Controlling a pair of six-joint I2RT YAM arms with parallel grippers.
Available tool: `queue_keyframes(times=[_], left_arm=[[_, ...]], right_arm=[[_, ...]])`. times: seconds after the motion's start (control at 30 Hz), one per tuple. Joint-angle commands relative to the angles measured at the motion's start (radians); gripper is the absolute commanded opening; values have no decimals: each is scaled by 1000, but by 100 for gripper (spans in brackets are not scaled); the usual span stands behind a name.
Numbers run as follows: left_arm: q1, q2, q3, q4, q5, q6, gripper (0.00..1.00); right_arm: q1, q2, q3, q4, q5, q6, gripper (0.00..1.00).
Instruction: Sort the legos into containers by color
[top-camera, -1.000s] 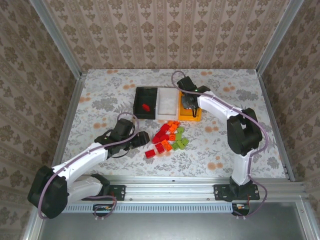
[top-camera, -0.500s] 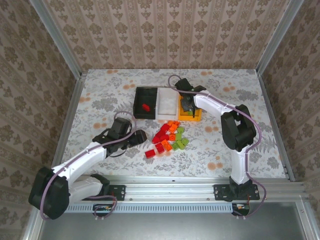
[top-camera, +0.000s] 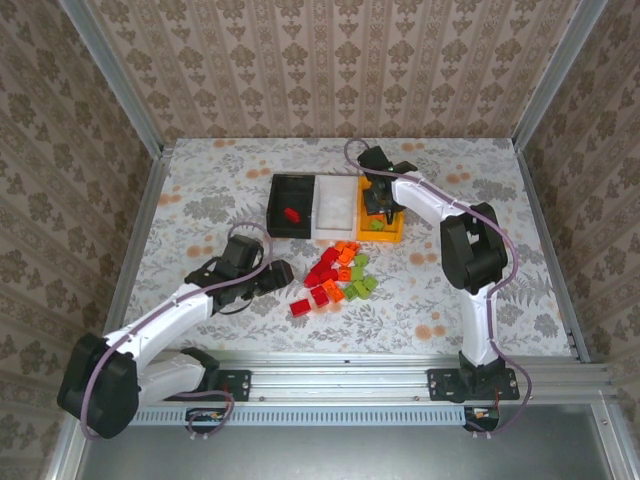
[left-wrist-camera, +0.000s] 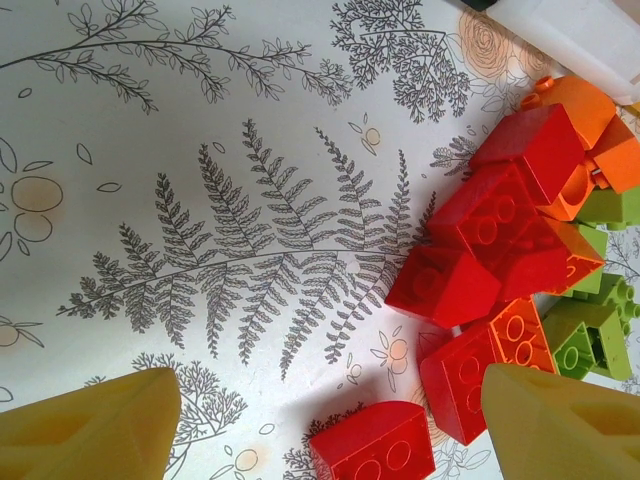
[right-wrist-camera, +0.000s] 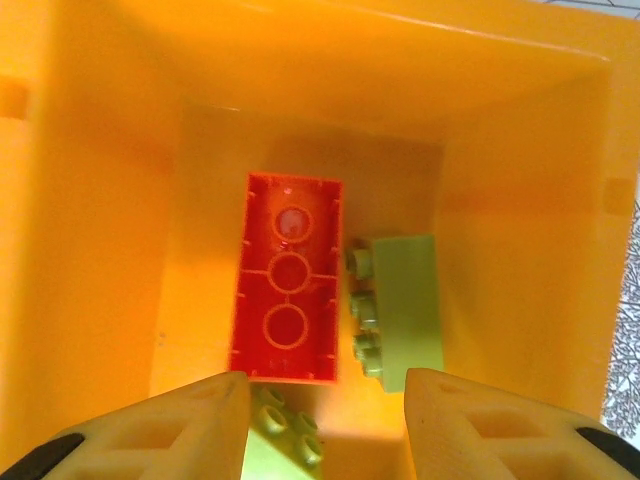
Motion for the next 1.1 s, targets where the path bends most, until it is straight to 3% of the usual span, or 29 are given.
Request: queue_keyframes(times=[0.0, 0.8, 1.07], left_arm=[[6, -19, 12, -33, -8, 9, 81], [18, -24, 1, -38, -10, 12, 81], [25, -25, 2, -40, -7, 18, 81]], right_arm=[[2, 37, 28, -27, -61, 26, 46], [11, 94, 52, -5, 1, 51, 43], [12, 85, 46, 5, 5, 44, 36]])
